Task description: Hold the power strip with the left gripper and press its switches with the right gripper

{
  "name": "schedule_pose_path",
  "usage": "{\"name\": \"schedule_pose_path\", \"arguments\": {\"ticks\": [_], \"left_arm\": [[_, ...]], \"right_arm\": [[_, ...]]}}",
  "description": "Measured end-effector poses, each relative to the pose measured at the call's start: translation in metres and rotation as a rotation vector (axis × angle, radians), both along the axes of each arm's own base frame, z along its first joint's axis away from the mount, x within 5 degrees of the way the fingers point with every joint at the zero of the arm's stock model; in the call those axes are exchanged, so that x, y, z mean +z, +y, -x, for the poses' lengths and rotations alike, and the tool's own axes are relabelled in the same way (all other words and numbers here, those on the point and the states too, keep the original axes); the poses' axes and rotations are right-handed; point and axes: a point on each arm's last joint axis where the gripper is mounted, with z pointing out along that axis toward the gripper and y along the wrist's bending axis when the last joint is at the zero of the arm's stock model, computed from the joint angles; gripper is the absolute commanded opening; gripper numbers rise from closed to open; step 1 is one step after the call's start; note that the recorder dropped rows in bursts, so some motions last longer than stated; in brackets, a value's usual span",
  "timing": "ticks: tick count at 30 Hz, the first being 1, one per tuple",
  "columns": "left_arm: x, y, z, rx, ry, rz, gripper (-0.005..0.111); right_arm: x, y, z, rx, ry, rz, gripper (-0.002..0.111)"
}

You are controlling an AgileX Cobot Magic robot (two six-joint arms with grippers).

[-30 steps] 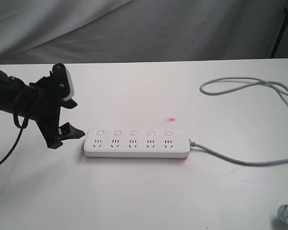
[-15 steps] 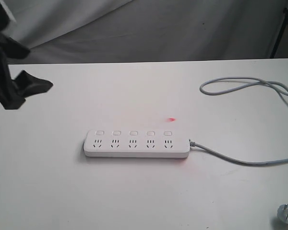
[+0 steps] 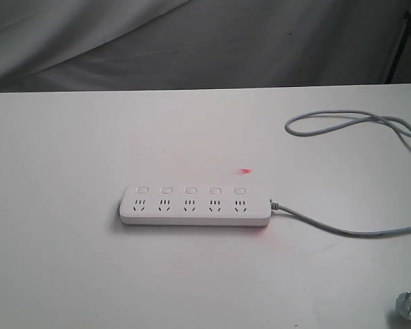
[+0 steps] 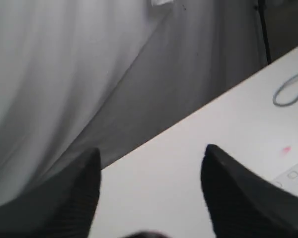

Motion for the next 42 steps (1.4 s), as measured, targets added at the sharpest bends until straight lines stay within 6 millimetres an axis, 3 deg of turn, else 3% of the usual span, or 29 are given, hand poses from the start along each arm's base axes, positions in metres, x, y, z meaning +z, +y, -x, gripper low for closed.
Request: {"name": "schedule_pose_path", "arguments": {"ticks": [3,5,11,21,24,29,32,33,34,38,42], "left_arm": [[0.006,0.006,0.018,0.006,-0.047,0.041,0.009],[0.008,0.008,0.026,0.008,-0.070,0.054,0.000],[0.008,0.013,0.035,0.033,-0.071,0.064,0.001],[0.003,0.031,0.027,0.277,-0.011,0.142,0.001],[-0.007,0.036,0.028,0.343,0.011,0.175,0.001],[-0.049,0.045,0.029,0.471,-0.002,0.205,0.001],[-0.109,0.048,0.022,0.536,-0.125,0.290,0.001],[-0.119,0.049,0.021,0.545,-0.140,0.311,0.001],[-0.144,0.049,0.019,0.556,-0.144,0.357,0.001],[-0.197,0.049,0.023,0.583,-0.083,0.394,0.001],[-0.221,0.049,0.031,0.588,-0.083,0.441,0.001]], "right_arm": [[0.000,0.000,0.000,0.000,0.000,0.000,0.000],[0.000,0.000,0.000,0.000,0.000,0.000,0.000],[0.000,0.000,0.000,0.000,0.000,0.000,0.000],[0.000,0.000,0.000,0.000,0.000,0.000,0.000],[0.000,0.000,0.000,0.000,0.000,0.000,0.000],[0.000,0.000,0.000,0.000,0.000,0.000,0.000],[0.000,0.000,0.000,0.000,0.000,0.000,0.000],[0.000,0.000,0.000,0.000,0.000,0.000,0.000],[0.000,0.000,0.000,0.000,0.000,0.000,0.000],[0.000,0.000,0.000,0.000,0.000,0.000,0.000],[0.000,0.000,0.000,0.000,0.000,0.000,0.000]]}}
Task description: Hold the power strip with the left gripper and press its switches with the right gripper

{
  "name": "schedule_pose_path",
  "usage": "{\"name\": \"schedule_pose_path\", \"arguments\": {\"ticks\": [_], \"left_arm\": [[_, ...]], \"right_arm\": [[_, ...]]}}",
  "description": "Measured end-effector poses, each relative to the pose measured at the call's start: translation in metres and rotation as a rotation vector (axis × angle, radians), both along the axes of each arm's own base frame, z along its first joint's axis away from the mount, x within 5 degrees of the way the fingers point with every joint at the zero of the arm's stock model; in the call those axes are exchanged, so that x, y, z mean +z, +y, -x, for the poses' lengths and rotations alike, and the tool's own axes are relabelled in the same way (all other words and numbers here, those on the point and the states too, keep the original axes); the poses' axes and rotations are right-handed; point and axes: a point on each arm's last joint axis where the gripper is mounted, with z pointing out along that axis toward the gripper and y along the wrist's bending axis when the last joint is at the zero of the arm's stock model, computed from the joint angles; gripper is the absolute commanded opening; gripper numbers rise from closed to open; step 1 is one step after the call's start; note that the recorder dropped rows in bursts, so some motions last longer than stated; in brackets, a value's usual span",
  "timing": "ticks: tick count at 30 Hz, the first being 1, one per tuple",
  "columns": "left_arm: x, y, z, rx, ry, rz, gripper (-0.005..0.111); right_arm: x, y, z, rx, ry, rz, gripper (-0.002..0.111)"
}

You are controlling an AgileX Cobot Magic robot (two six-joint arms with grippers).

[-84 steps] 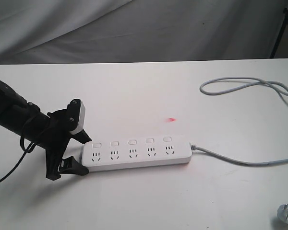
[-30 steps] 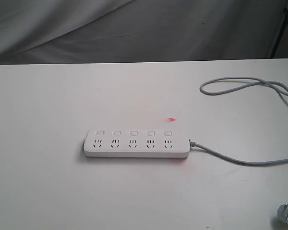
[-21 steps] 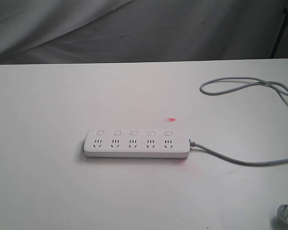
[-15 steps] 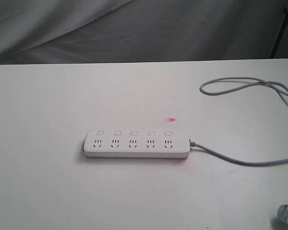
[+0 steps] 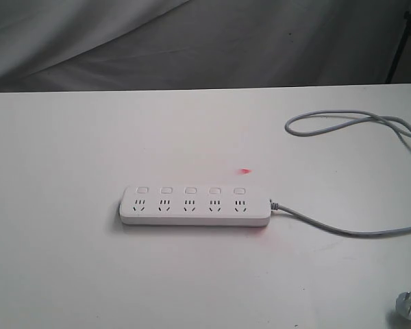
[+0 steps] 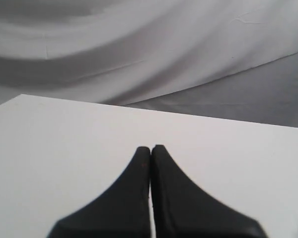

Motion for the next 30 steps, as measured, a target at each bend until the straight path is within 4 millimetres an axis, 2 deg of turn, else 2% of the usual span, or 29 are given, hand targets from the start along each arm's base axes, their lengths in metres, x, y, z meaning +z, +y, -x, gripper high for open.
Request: {"name": "schedule_pose_path", "arguments": {"ticks": [12,30], "left_arm": [[-0.012,0.003,0.009,0.035,0.102,0.008,0.001],[-0.013,0.003,0.009,0.035,0.109,0.005,0.001]], "right_arm": [[0.000,0.000,0.000,0.000,0.000,0.000,0.000],[0.000,0.000,0.000,0.000,0.000,0.000,0.000]]}}
